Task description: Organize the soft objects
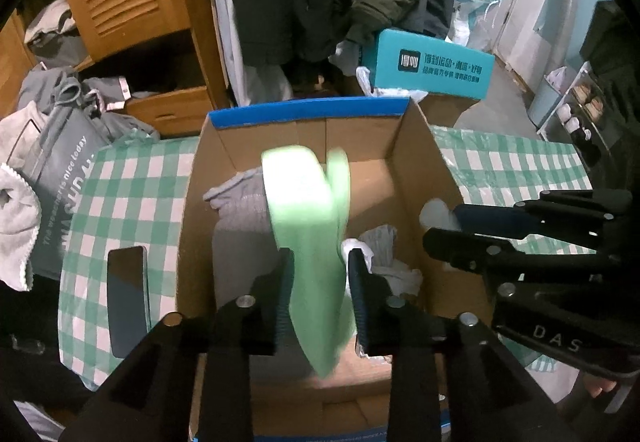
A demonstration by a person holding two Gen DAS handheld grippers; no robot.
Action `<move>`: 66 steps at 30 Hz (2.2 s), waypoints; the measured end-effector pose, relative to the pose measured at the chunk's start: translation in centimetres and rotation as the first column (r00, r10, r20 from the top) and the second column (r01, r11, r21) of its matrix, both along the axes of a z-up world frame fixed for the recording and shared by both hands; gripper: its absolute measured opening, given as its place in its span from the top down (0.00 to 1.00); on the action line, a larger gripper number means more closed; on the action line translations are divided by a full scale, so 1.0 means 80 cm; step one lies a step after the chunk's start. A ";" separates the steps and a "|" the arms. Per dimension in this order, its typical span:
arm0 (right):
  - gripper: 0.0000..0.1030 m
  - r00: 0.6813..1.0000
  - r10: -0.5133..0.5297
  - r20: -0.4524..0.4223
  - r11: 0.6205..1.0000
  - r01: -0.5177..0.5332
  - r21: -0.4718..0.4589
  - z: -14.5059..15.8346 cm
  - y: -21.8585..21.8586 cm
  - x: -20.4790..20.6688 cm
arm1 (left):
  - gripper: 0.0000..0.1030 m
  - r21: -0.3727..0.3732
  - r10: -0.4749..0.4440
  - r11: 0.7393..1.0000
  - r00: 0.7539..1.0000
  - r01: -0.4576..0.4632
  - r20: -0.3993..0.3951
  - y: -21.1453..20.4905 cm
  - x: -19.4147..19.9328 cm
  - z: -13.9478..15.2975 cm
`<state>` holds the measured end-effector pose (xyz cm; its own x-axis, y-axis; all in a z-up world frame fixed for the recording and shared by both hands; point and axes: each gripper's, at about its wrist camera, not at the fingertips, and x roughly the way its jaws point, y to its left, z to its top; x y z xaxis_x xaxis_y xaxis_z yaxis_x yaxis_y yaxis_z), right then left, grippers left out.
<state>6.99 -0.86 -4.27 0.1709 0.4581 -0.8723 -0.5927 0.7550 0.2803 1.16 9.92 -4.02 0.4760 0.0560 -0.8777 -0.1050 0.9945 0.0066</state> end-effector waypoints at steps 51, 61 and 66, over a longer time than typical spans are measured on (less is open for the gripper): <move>0.32 0.944 -0.248 0.217 0.968 0.234 0.089 0.104 -0.148 -0.018 | 0.17 0.044 -0.079 0.996 0.981 0.073 0.176 -0.066 -0.018 0.079; 0.32 0.945 -0.255 0.206 0.967 0.243 0.082 0.099 -0.157 -0.016 | 0.17 0.046 -0.084 0.996 0.984 0.078 0.158 -0.069 -0.016 0.074; 0.32 0.945 -0.254 0.207 0.967 0.242 0.082 0.098 -0.157 -0.016 | 0.17 0.044 -0.084 0.996 0.984 0.078 0.156 -0.069 -0.016 0.074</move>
